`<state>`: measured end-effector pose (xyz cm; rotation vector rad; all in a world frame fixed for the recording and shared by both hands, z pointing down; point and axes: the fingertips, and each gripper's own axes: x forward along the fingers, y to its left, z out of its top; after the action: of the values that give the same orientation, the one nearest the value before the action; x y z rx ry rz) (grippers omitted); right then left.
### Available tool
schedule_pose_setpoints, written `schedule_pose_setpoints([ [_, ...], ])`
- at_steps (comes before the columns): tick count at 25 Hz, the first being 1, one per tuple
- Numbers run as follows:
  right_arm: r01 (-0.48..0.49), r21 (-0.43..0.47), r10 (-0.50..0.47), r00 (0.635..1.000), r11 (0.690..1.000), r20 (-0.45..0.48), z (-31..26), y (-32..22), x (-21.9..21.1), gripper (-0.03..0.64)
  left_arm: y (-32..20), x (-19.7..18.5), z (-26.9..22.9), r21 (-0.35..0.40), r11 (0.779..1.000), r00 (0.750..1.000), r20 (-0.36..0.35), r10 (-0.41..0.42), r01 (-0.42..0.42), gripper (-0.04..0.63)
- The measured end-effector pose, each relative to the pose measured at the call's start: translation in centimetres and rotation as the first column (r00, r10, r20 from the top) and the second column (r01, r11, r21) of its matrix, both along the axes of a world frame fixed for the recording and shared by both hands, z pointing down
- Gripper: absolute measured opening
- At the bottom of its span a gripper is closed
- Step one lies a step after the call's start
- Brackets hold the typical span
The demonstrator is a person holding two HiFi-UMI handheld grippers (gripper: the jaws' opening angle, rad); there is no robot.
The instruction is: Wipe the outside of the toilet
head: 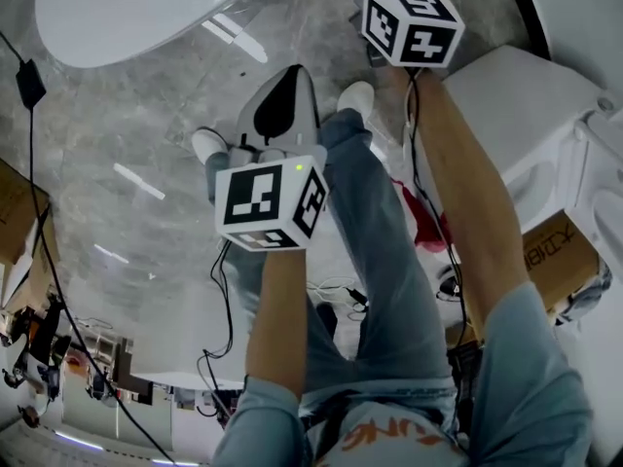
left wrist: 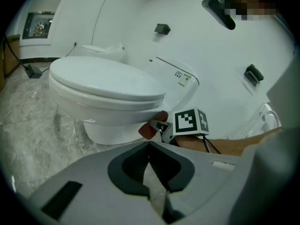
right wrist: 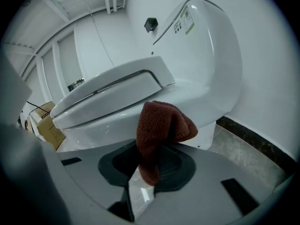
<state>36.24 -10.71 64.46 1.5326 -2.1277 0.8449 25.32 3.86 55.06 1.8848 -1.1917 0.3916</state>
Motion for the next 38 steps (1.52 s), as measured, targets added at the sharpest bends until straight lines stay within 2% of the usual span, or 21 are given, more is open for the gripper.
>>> schedule_pose_setpoints([
  [10, 0.010, -0.027, -0.011, 0.999, 1.000, -0.039, 0.6, 1.2, -3.3, 0.080, 1.0, -5.5, 0.5, -0.015, 0.999, 0.999, -0.003, -0.040, 0.040, -0.006],
  [33, 0.043, -0.064, -0.049, 0.994, 0.997, -0.093, 2.3, 5.4, -15.9, 0.081, 3.8, -21.1, 2.5, -0.018, 0.991, 0.990, 0.042, -0.134, 0.135, -0.006],
  [38, 0.056, -0.076, -0.063, 0.994, 0.996, -0.088, 3.0, 6.4, -20.1, 0.081, 4.6, -24.9, 3.0, -0.029, 0.988, 0.988, 0.035, -0.153, 0.154, -0.006],
])
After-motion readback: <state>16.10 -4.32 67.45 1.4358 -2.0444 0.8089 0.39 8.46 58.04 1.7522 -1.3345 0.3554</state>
